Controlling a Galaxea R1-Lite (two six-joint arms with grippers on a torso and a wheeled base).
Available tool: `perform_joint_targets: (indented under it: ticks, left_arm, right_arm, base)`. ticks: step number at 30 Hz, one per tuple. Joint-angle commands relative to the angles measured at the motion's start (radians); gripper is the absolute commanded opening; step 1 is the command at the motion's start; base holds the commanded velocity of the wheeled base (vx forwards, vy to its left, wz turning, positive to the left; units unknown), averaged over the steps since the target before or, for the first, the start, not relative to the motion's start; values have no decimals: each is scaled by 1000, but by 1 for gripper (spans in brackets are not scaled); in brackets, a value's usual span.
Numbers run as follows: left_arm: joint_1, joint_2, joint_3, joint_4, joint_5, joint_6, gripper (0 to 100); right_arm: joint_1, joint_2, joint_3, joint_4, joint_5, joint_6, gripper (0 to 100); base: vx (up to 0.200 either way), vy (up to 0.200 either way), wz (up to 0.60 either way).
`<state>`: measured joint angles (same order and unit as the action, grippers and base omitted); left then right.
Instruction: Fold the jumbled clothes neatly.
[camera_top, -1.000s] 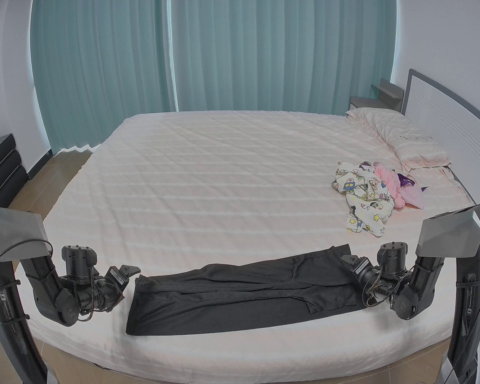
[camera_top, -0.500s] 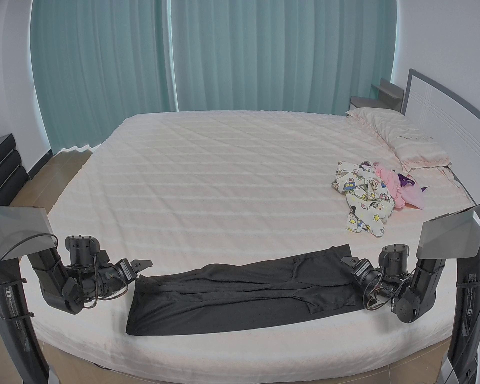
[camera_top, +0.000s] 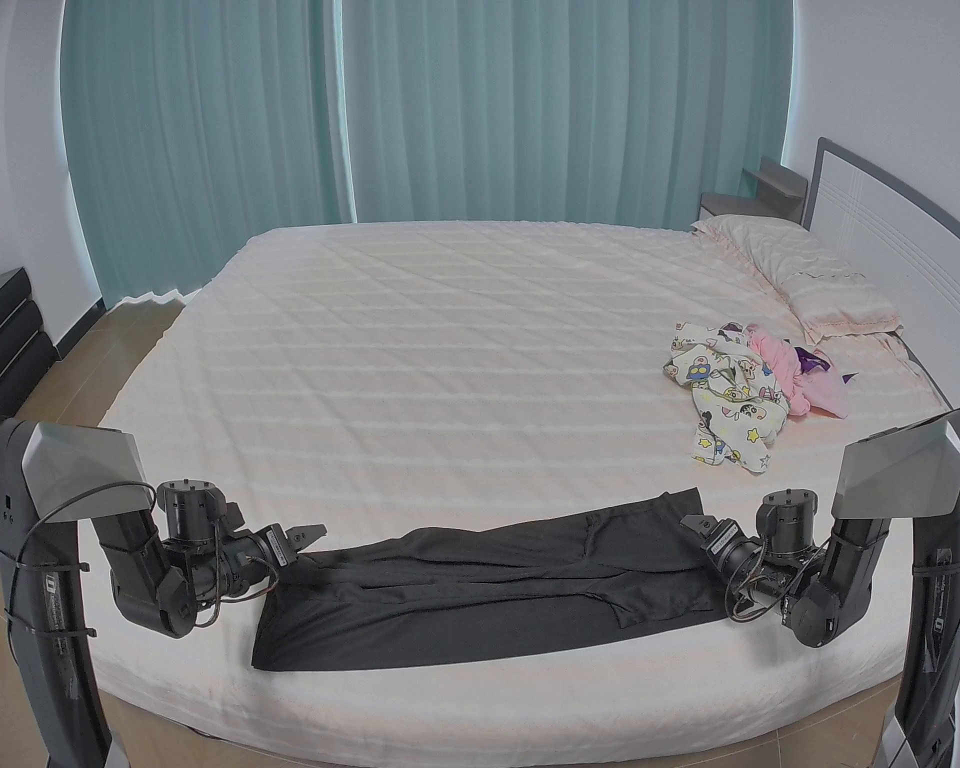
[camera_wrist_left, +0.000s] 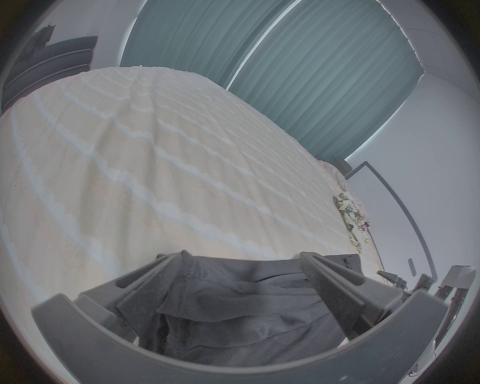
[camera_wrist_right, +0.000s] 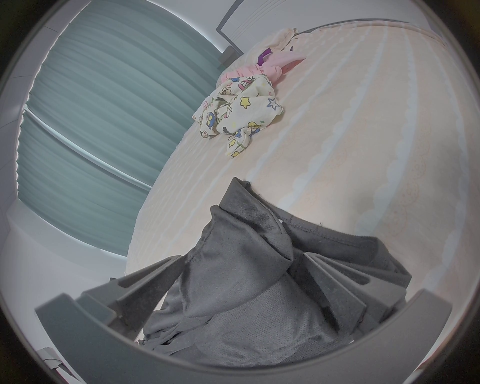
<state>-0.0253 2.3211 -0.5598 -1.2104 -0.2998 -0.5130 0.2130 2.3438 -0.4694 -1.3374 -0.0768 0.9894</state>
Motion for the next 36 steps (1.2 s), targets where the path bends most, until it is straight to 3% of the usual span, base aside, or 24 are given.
perform_joint_targets:
  ticks: [1, 14, 21, 29, 30, 36]
  left_arm:
    - [-4, 54, 17, -11, 24, 4, 0]
    - [4, -31, 87, -9, 50, 11, 0]
    - [13, -62, 184, -9, 50, 122, 0]
    - [22, -57, 83, 15, 56, 79, 0]
    - [22, -54, 60, 34, 54, 77, 100]
    - [22, -35, -43, 149, 22, 77, 100]
  right_arm:
    - [3, 0, 0, 0, 0, 0, 100]
    - [2, -5, 5, -2, 2, 0, 100]
    - [2, -3, 5, -2, 2, 0, 100]
    - [2, -3, 5, 0, 2, 0, 100]
    - [2, -3, 5, 0, 2, 0, 100]
    - [3, 2, 5, 0, 2, 0, 100]
  base:
    - [0, 0, 0]
    - [0, 0, 0]
    - [0, 0, 0]
    - [0, 0, 0]
    - [0, 0, 0]
    - [0, 0, 0]
